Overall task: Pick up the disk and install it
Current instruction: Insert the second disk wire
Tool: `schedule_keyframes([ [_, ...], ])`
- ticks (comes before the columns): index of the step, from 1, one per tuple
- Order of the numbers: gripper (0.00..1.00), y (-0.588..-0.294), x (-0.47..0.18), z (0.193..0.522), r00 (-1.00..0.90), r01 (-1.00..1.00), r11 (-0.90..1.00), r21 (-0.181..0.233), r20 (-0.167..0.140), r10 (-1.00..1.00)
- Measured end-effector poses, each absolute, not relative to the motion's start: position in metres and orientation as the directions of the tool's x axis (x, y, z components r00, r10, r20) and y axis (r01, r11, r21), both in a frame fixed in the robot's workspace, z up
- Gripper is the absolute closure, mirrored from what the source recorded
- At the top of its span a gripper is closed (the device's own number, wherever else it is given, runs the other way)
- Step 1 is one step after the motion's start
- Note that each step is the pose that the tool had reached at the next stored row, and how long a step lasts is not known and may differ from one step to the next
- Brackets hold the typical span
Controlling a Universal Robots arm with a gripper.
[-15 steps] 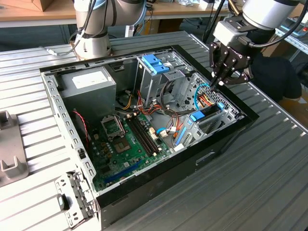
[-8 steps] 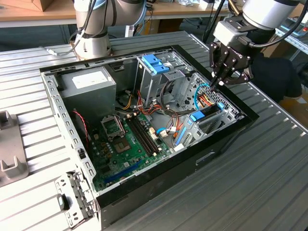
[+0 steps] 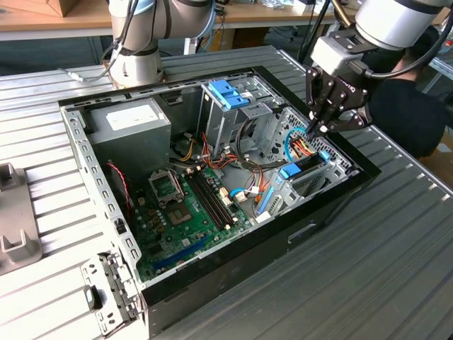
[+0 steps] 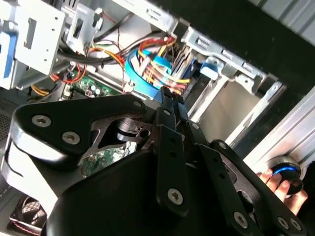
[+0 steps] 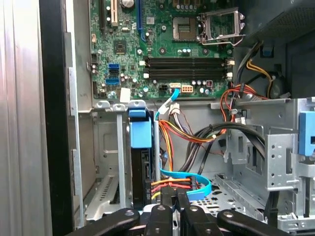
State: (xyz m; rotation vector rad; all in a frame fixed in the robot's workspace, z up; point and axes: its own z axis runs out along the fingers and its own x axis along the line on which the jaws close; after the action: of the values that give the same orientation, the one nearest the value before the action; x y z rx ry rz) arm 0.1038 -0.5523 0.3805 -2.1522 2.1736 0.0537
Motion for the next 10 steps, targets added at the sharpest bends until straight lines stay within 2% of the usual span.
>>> schedule_keyframes([
  [10,0.84,-0.557,0.088,0.375,-0.008,-0.999,0.011,-0.033,-0.083,-0.997],
])
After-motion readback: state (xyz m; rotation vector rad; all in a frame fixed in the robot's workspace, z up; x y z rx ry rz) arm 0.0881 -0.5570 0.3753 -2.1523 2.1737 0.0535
